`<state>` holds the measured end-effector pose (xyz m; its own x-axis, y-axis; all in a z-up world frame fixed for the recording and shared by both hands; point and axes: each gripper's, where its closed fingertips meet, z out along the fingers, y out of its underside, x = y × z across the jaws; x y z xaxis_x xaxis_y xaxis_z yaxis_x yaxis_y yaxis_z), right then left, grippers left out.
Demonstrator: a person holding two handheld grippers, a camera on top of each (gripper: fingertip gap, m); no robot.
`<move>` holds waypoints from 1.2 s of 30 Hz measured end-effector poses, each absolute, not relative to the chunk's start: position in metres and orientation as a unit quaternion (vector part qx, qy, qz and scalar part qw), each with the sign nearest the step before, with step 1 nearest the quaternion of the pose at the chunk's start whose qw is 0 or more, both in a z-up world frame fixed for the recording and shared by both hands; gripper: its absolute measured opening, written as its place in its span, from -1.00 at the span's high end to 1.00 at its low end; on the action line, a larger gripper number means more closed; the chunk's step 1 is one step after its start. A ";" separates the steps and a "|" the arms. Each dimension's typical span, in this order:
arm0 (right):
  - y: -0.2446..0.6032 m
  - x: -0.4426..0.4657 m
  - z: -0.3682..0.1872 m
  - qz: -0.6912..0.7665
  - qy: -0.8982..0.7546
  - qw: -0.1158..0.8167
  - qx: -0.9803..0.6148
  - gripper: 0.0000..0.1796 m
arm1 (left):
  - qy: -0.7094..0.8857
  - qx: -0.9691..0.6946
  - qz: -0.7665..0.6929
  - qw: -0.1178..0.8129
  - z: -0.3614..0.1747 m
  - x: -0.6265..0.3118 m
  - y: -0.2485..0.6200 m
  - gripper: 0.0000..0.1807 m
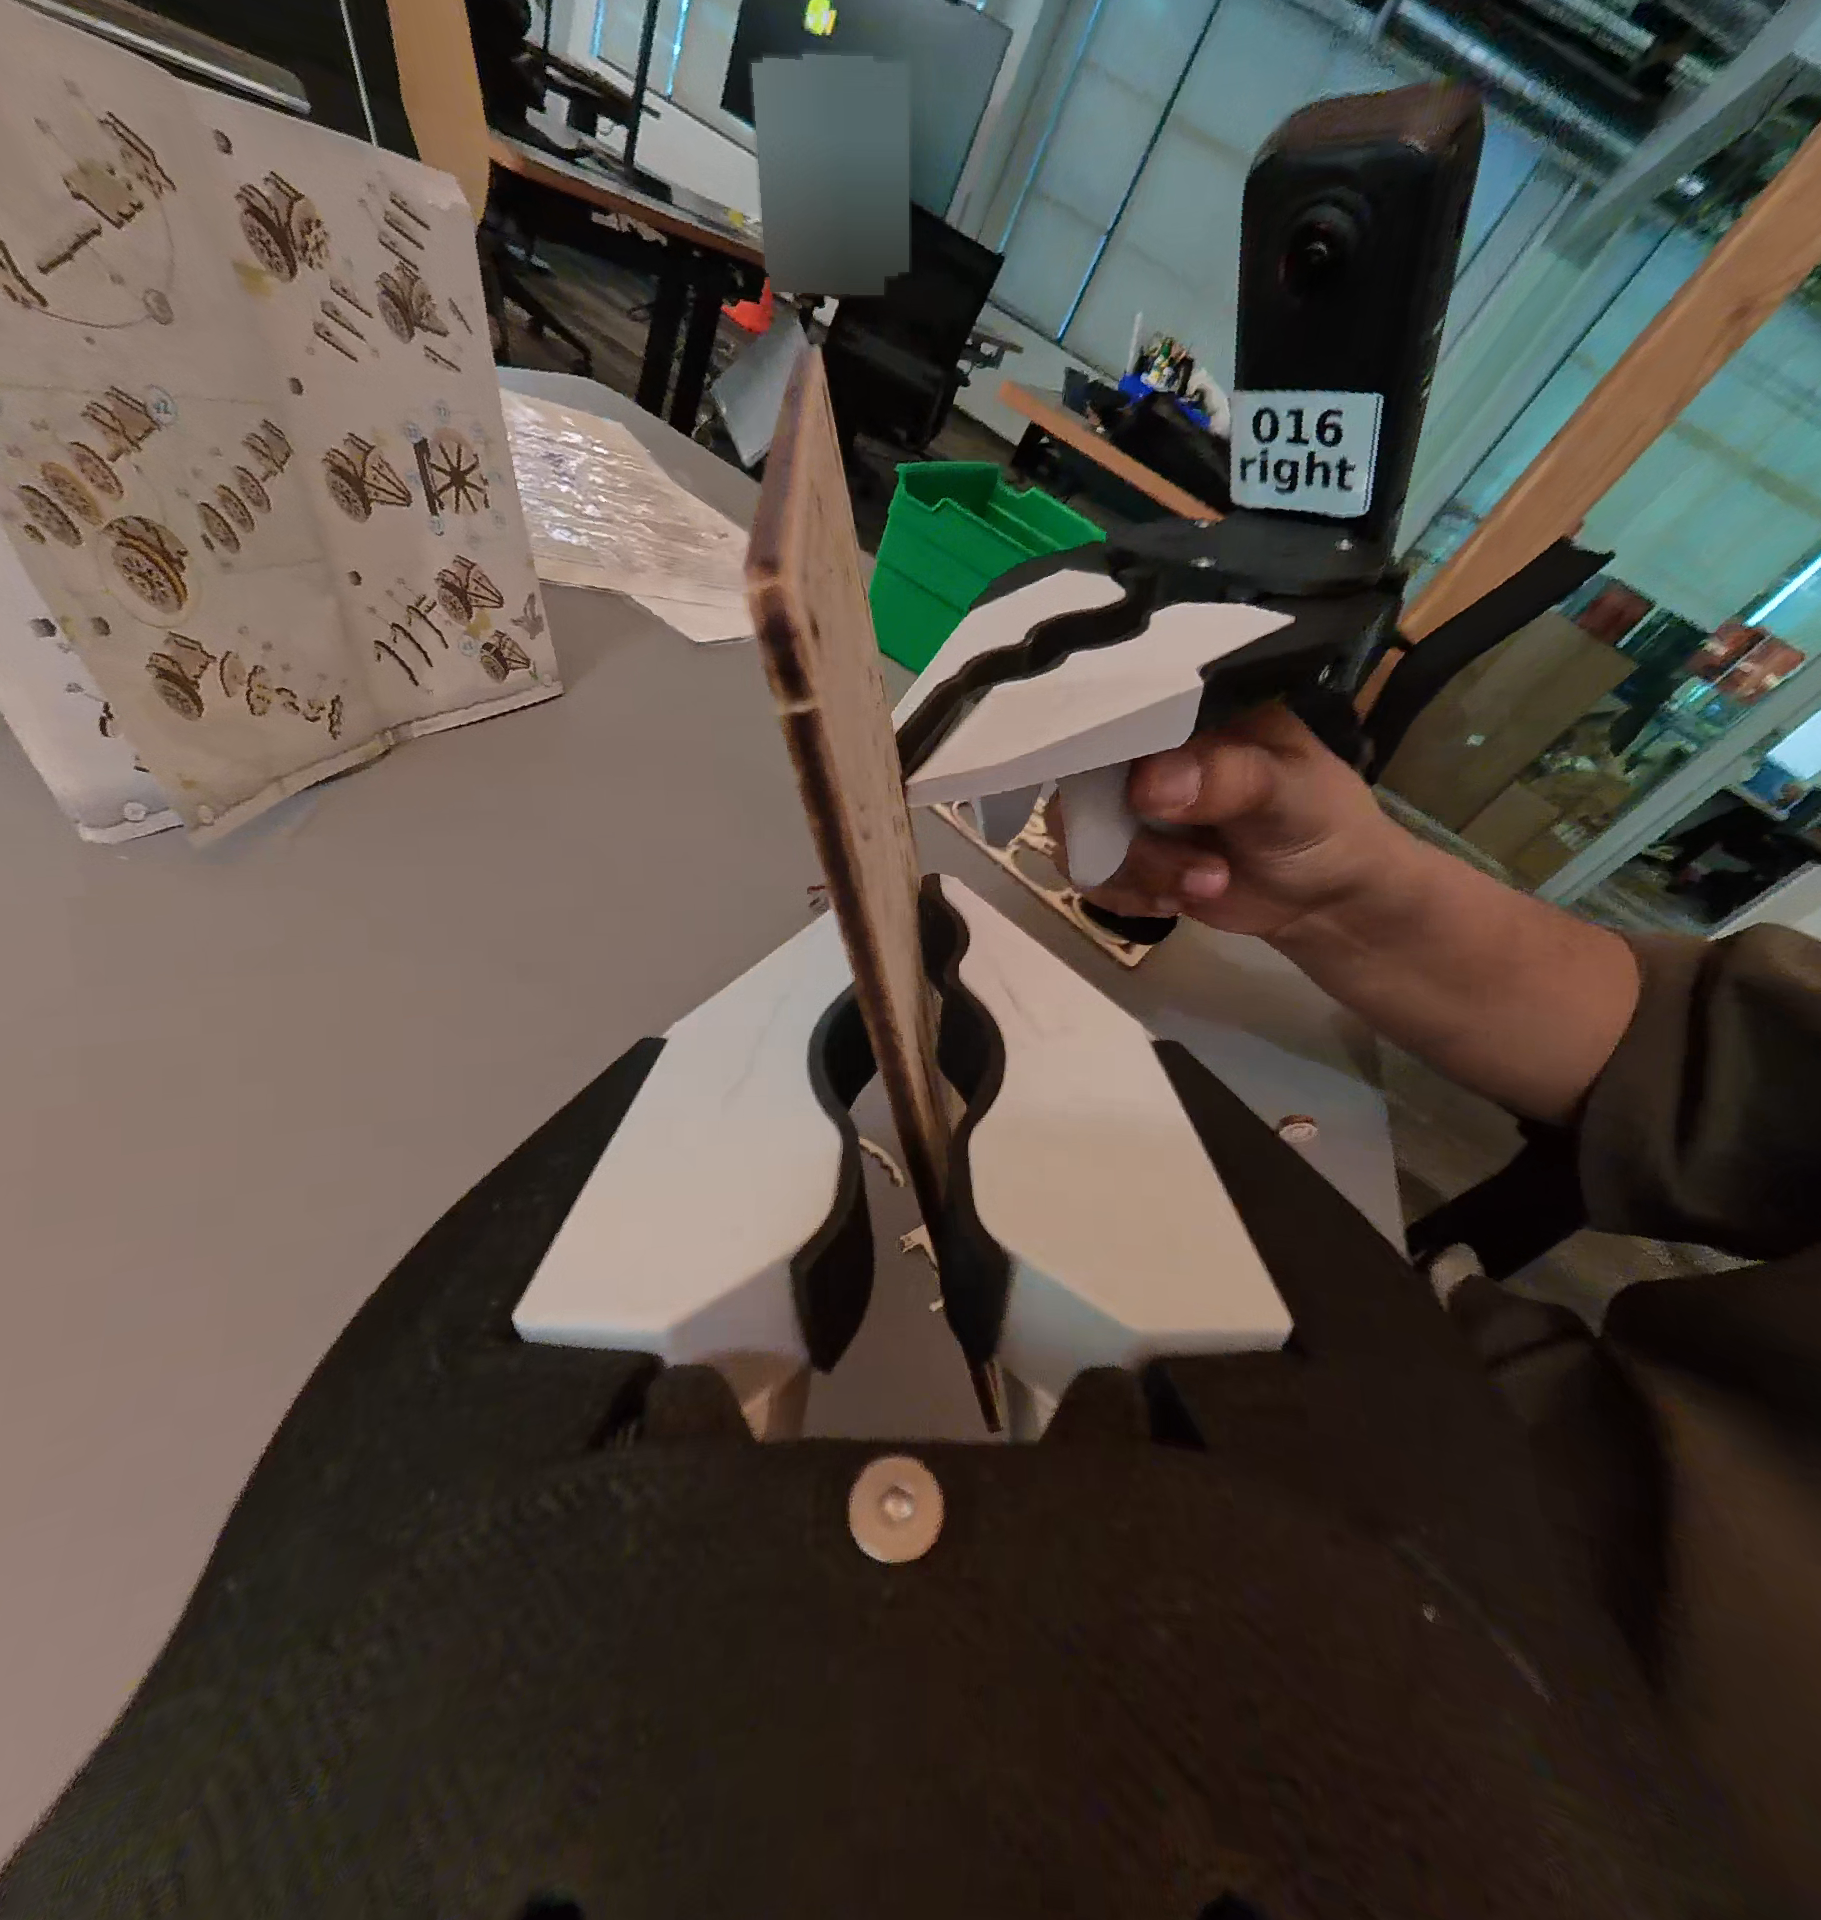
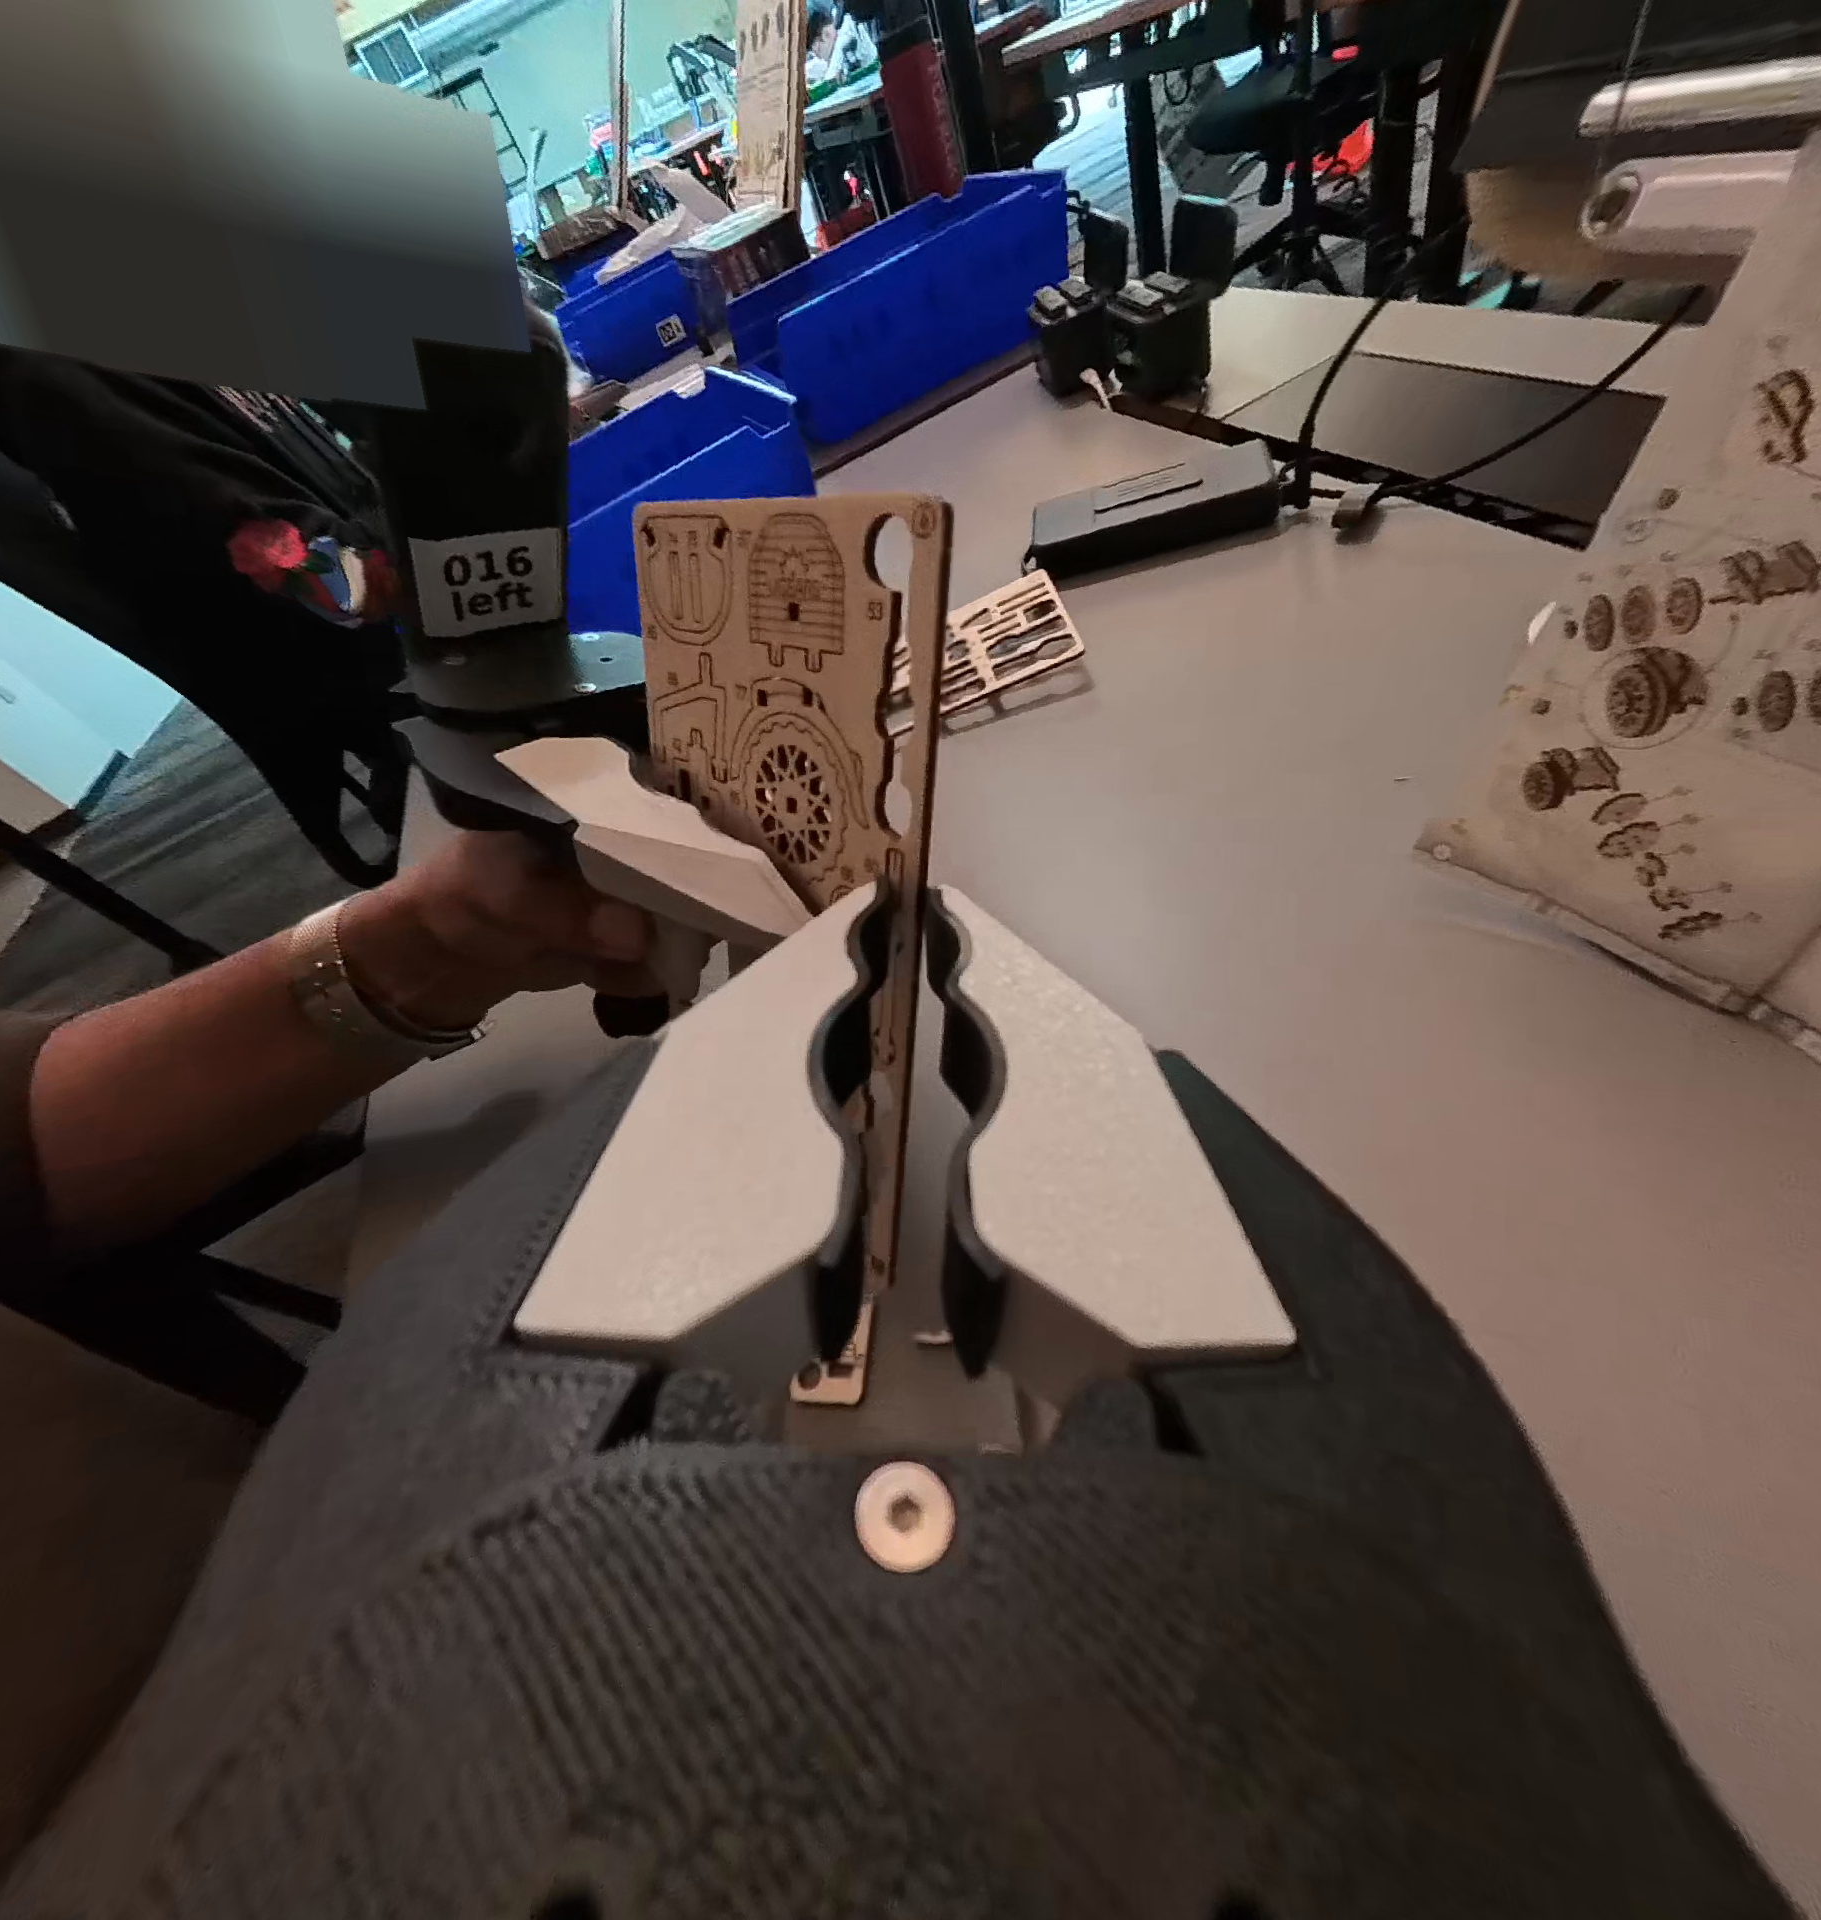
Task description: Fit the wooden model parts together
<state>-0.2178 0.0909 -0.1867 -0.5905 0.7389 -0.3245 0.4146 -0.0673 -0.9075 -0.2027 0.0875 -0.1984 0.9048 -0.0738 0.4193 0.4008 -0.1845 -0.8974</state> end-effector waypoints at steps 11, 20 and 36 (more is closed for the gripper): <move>0.076 -0.204 -0.177 0.636 -0.657 0.027 -0.404 0.94 | -0.110 -0.687 -0.269 0.666 -0.172 -0.202 0.076 0.99; 0.081 -0.204 -0.172 0.632 -0.663 0.048 -0.398 0.96 | -0.108 -0.694 -0.273 0.658 -0.175 -0.198 0.079 0.99; 0.083 -0.213 -0.174 0.640 -0.642 0.069 -0.417 0.95 | -0.125 -0.713 -0.244 0.645 -0.180 -0.204 0.081 1.00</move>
<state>-0.2135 0.0833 -0.1742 -0.6431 0.6230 -0.4452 0.4469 -0.1668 -0.8789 -0.2045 0.0811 -0.1804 0.8495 -0.1373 0.5094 0.4932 -0.1362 -0.8592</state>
